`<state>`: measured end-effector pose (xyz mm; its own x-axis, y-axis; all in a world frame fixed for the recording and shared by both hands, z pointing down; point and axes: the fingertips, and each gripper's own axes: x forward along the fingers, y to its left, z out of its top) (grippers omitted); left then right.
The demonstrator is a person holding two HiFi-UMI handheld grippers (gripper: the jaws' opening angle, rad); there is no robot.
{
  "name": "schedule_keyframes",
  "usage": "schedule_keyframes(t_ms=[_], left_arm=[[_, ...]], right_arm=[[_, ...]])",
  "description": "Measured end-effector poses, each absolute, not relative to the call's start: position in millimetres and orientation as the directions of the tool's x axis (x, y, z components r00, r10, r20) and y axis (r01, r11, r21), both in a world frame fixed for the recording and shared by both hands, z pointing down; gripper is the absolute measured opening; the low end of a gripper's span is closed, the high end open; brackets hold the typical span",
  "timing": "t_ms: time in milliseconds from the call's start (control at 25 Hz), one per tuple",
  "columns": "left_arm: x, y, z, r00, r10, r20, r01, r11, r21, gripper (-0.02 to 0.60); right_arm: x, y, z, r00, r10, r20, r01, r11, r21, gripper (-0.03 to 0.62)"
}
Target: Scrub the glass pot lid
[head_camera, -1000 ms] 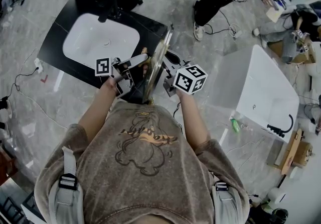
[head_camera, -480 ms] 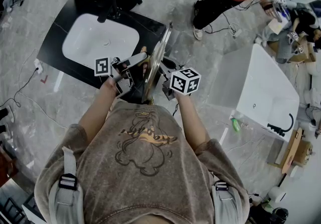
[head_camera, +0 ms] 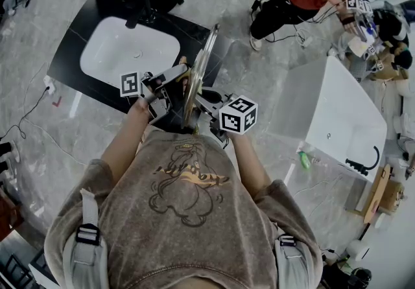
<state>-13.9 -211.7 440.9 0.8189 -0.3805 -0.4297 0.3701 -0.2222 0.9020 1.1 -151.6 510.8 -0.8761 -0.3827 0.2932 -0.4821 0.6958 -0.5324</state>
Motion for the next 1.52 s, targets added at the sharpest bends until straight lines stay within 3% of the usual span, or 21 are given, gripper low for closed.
schedule_keyframes(t_ms=[400,680,1040,1320,1520], left_arm=[[-13.6,-207.2,445.5,0.825,-0.379,-0.418,0.357,-0.224,0.907,0.181],[-12.3,-202.5,445.7,0.833,-0.354,-0.424,0.366,-0.223,0.904,0.181],[-18.0,-200.1,450.8,0.849,-0.363,-0.384,0.317,-0.232,0.92,0.181],[-58.1,-205.1,456.0,0.845,-0.418,-0.333,0.248,-0.245,0.937,0.181],[-79.8,-206.6,460.5,0.858,-0.449,-0.251,0.129,-0.284,0.95,0.181]], right_arm=[[-9.8,-128.4,439.6,-0.942,-0.319,0.103,-0.321,0.768,-0.555,0.041],[3.2,-165.0,397.6,-0.892,-0.453,-0.006,-0.377,0.75,-0.544,0.041],[18.3,-171.2,402.9,-0.864,-0.504,-0.004,-0.426,0.733,-0.53,0.041],[95.1,-178.4,428.2,-0.747,-0.66,0.077,-0.586,0.6,-0.544,0.041],[132.4,-178.4,440.5,-0.667,-0.738,0.105,-0.657,0.516,-0.549,0.041]])
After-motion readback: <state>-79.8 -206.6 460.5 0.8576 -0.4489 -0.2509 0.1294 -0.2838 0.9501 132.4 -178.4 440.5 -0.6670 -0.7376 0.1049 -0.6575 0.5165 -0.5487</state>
